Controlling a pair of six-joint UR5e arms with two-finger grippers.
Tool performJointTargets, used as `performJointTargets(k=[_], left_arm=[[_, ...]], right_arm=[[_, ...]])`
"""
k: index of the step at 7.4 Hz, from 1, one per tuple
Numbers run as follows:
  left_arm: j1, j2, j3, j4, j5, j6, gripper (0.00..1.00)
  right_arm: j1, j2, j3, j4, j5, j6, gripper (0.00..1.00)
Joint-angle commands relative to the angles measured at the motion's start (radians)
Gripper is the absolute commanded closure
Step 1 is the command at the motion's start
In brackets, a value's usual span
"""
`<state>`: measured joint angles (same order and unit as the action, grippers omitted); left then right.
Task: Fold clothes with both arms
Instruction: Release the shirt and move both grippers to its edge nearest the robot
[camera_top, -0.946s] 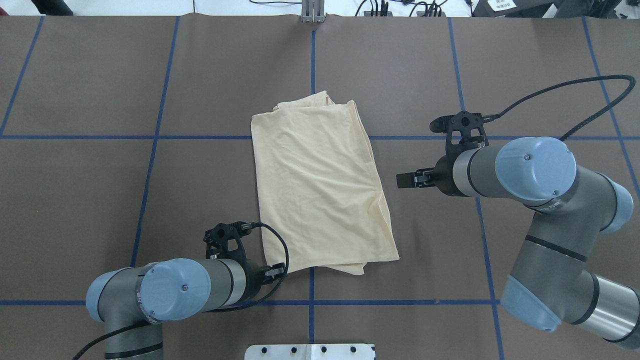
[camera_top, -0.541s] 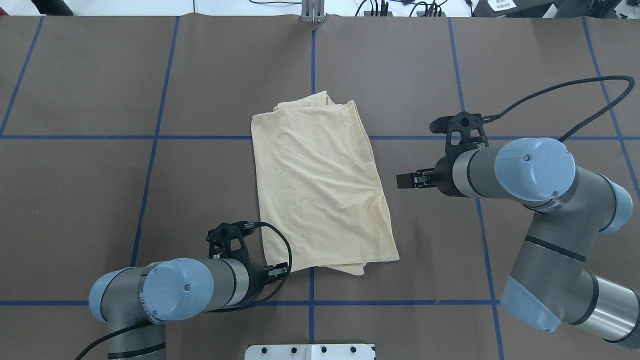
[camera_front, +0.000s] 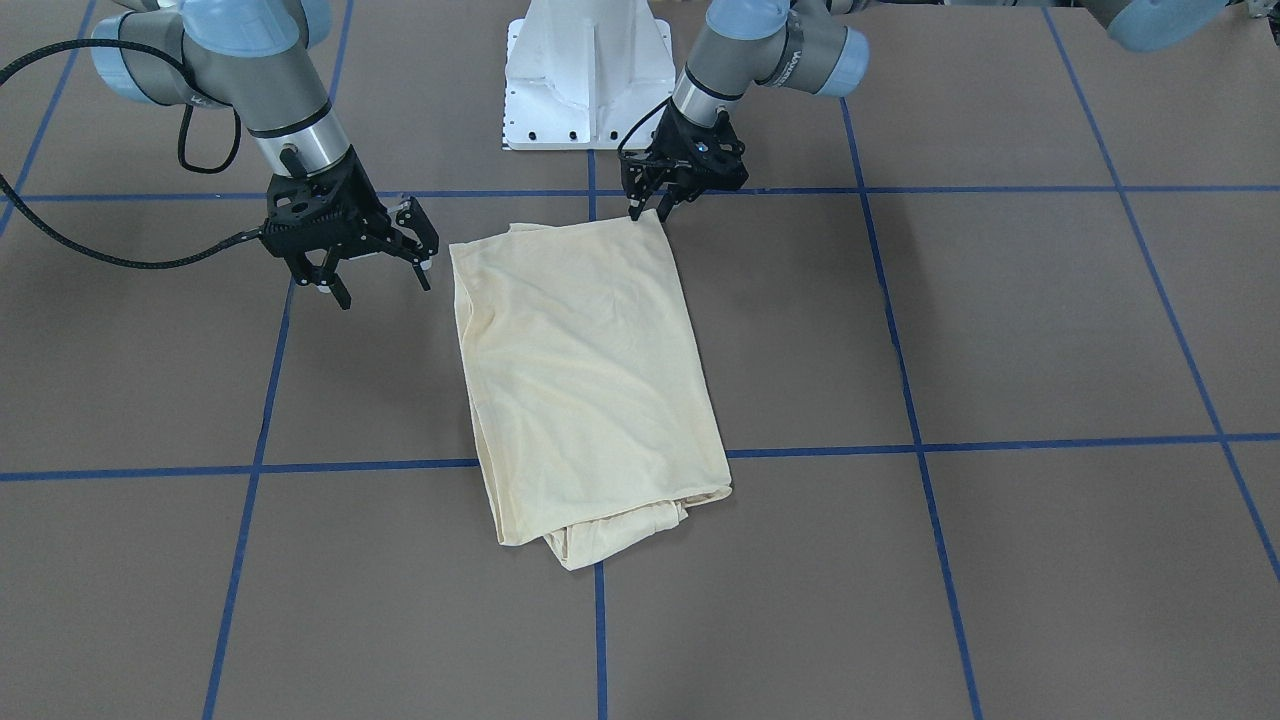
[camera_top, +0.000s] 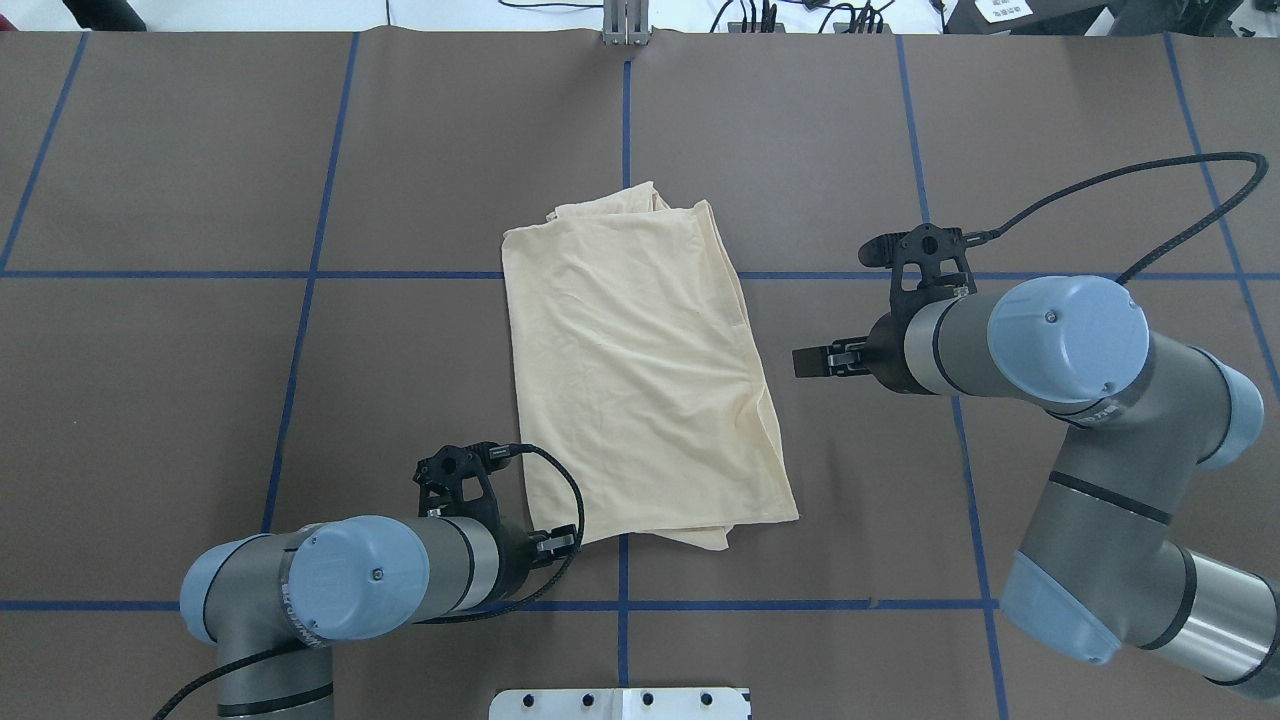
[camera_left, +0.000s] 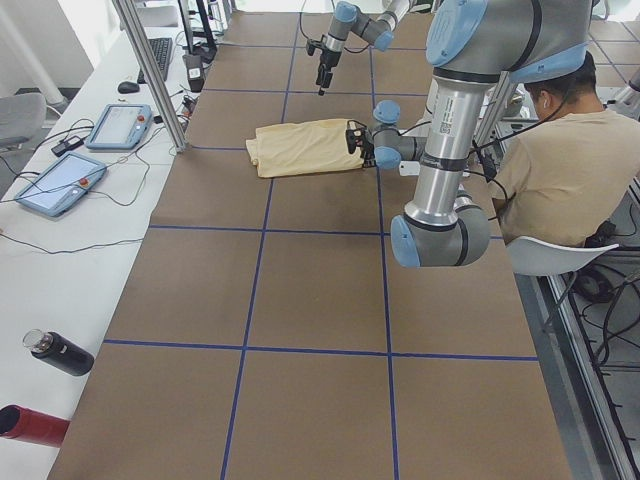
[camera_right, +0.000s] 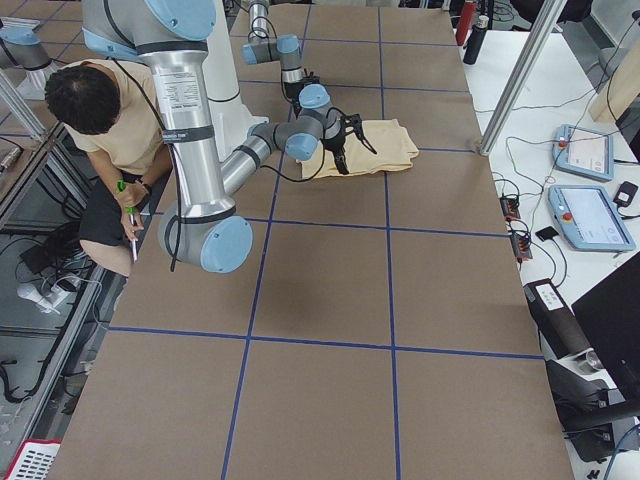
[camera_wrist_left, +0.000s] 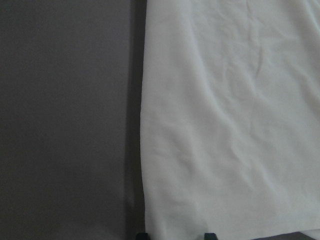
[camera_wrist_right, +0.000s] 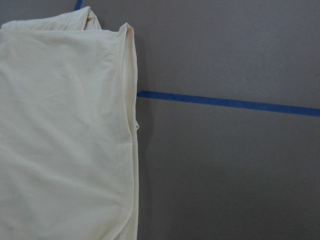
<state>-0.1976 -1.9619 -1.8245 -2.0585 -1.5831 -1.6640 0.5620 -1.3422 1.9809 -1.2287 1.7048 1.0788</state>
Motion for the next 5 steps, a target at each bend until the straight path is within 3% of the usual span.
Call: performJointTargets(k=[1,5], left_arm=[[-0.003,-0.002,0.001,0.0,0.0,0.004,0.52],[-0.011,-0.012,0.008,0.001,0.002,0.004,0.52]], right_arm=[[-0.001,0.0,-0.001,0.0,-0.001,0.001,0.0],[-0.001,0.002,-0.001,0.0,-0.001,0.001,0.0]])
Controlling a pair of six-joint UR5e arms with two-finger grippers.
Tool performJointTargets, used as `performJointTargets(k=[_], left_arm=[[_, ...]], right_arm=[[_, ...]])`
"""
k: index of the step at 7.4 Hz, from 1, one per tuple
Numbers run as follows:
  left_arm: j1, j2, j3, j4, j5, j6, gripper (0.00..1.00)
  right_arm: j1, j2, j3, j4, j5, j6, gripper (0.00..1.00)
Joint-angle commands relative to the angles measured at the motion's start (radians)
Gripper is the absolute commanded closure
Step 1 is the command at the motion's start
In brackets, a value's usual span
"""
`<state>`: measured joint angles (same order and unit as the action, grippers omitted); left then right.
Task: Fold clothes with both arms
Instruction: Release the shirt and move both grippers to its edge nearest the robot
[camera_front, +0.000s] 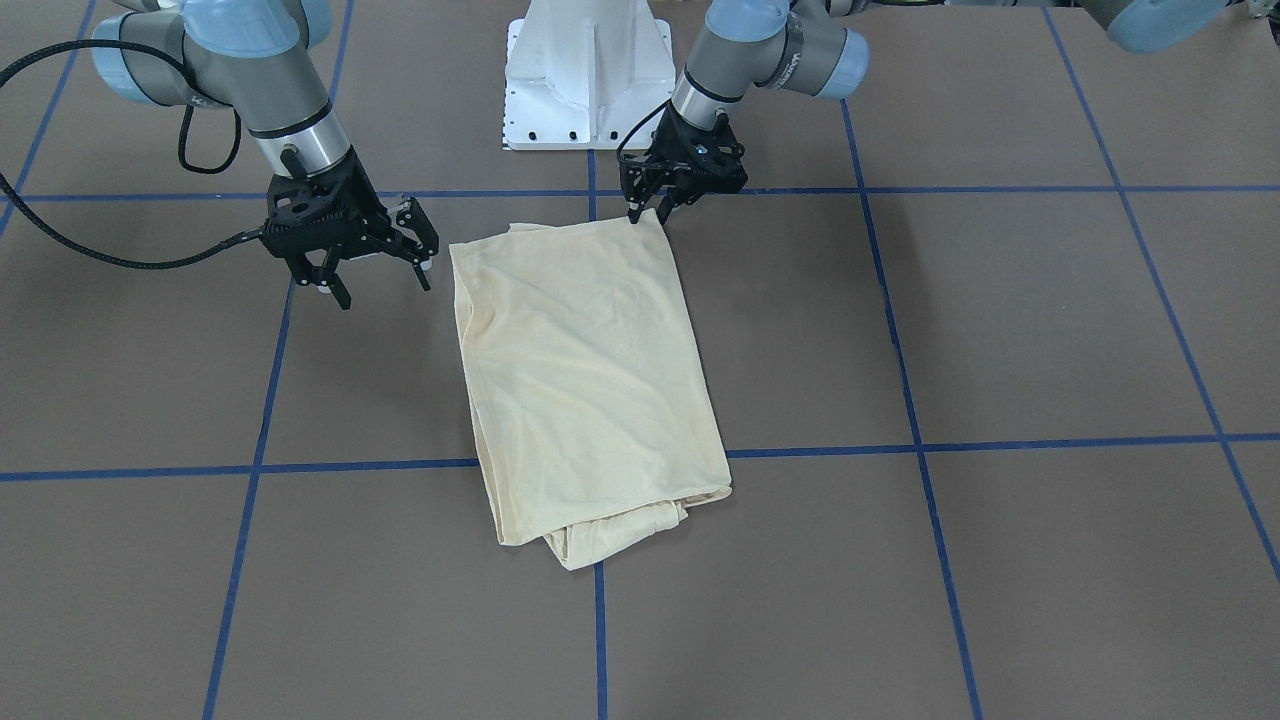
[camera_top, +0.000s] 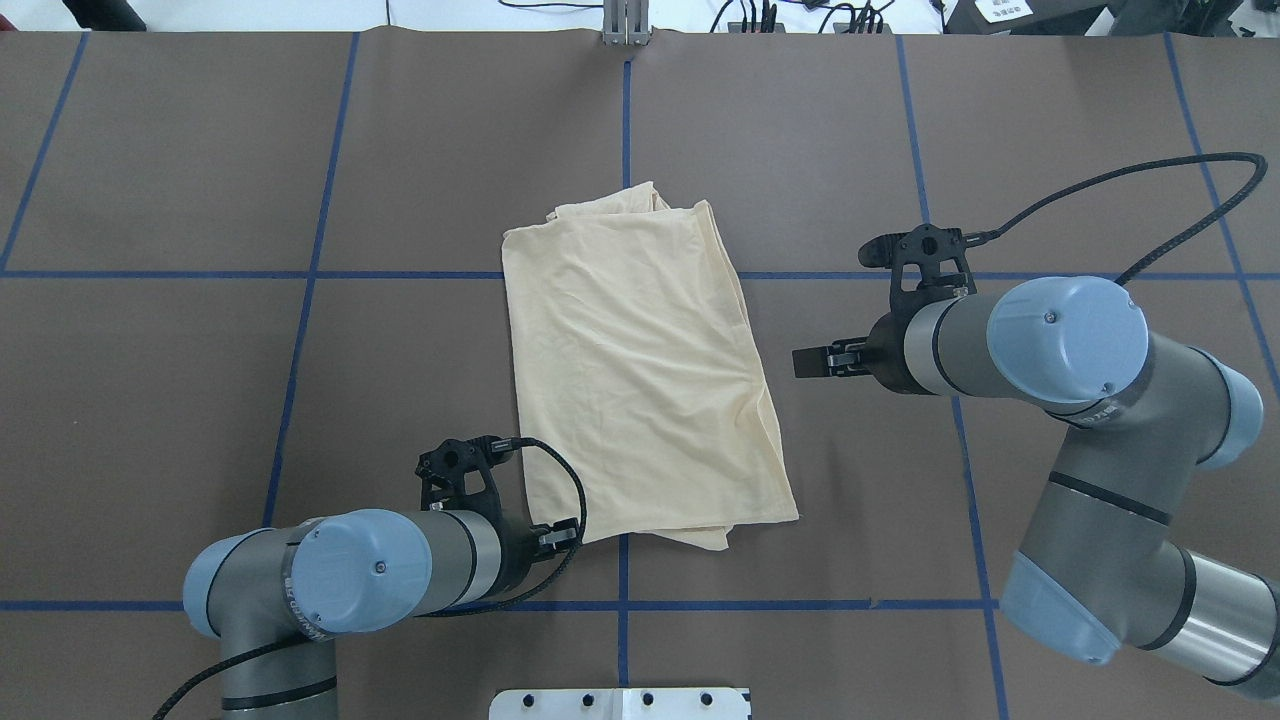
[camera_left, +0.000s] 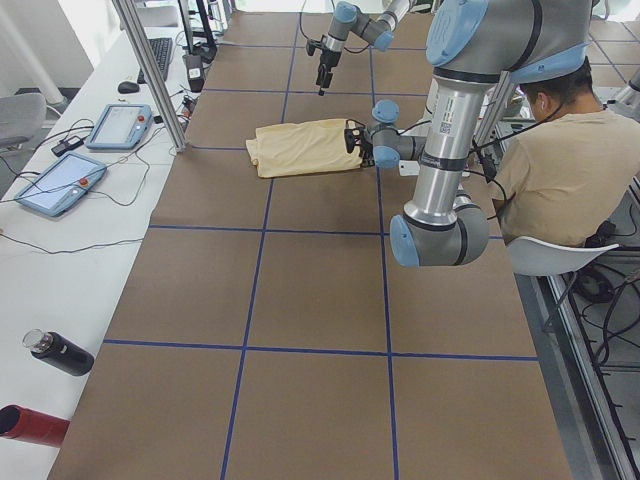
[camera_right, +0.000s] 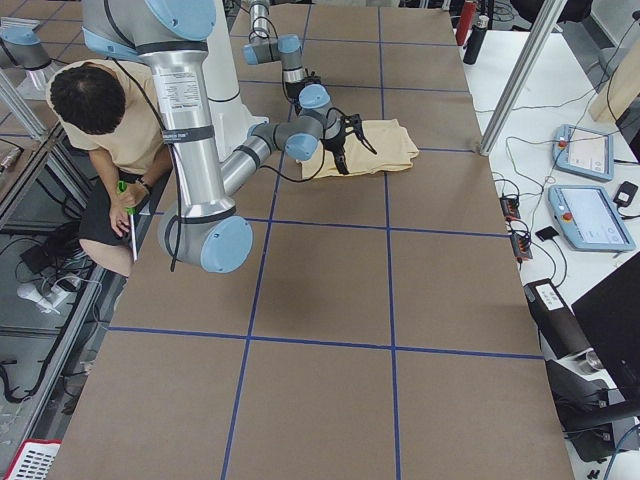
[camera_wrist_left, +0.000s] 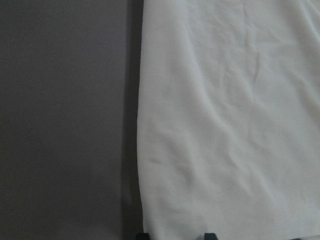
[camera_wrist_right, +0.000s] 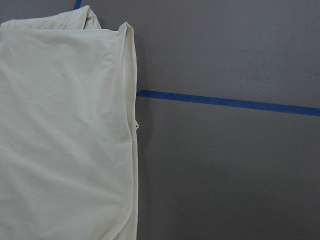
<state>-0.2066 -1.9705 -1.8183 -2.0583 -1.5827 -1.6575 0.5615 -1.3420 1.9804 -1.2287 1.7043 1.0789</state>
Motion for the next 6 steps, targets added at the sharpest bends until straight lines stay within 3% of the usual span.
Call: performJointTargets(k=[1,3,4,6], left_arm=[[-0.002,-0.005,0.011,0.0,0.003,-0.007,0.52],[-0.002,-0.007,0.02,0.0,0.003,-0.007,0.52],[-0.002,-0.007,0.02,0.0,0.003,-0.008,0.62],[-0.004,-0.007,0.022,0.0,0.006,-0.01,1.0]], right_arm=[[0.0,0.001,0.0,0.0,0.0,0.0,0.0],[0.0,0.001,0.0,0.0,0.0,0.001,0.0],[0.0,0.001,0.0,0.0,0.0,0.001,0.0],[-0.002,0.003,0.0,0.0,-0.002,0.013,0.0]])
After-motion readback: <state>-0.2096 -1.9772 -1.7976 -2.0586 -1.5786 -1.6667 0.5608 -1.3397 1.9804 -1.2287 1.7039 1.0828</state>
